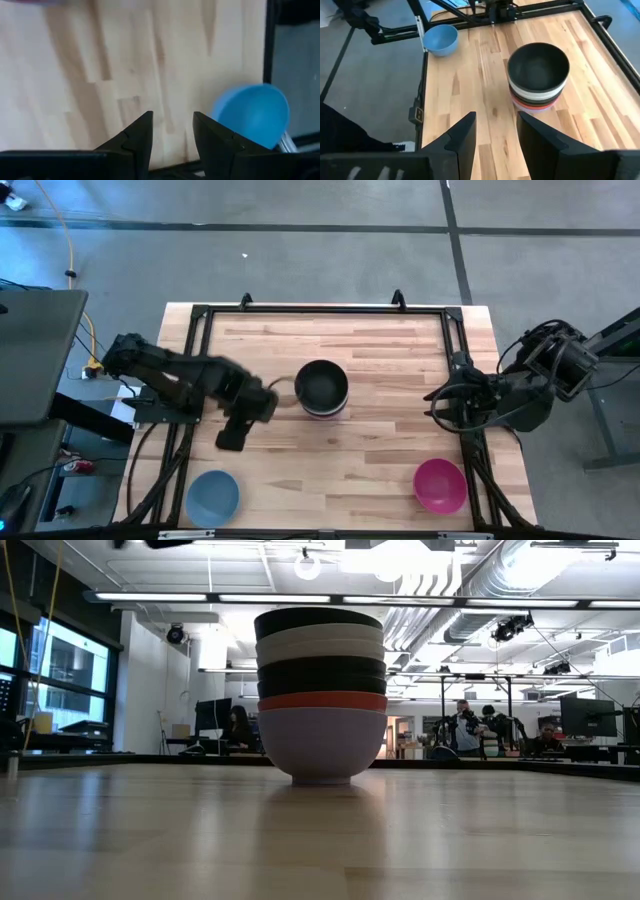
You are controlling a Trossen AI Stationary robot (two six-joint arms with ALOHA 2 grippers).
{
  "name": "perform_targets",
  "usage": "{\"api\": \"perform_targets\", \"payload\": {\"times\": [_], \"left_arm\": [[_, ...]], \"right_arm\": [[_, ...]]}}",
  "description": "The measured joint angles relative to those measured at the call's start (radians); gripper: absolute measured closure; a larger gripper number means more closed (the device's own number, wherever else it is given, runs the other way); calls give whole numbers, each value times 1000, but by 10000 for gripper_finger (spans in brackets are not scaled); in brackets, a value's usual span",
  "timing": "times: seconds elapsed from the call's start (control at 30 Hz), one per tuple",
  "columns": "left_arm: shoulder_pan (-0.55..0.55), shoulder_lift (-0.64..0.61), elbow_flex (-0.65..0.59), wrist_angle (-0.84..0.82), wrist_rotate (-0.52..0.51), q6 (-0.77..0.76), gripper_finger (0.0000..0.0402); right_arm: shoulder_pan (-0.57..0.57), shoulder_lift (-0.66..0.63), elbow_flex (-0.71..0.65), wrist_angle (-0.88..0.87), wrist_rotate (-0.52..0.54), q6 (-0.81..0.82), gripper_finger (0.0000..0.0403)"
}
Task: Nest bowls inside each other
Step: Stack the blue bowl on top of the black bowl
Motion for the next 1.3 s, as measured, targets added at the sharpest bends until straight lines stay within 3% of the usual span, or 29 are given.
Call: {"api": "perform_targets", "payload": {"times": [0.3, 0.67, 0.87, 1.3], "left_arm": [[-224, -14, -167, 106, 9, -101, 275], [-405, -13, -329, 318, 21, -294, 275], [-438, -13, -382, 353, -16, -371, 275], [-461, -12, -507, 505, 10, -409, 275]], "right_arm": [[52, 0, 0, 2, 42, 12, 268], [89, 0, 0, 2, 81, 9, 268], [89, 0, 0, 2, 82, 9, 268], [90, 0, 0, 17, 69, 11, 268]]}}
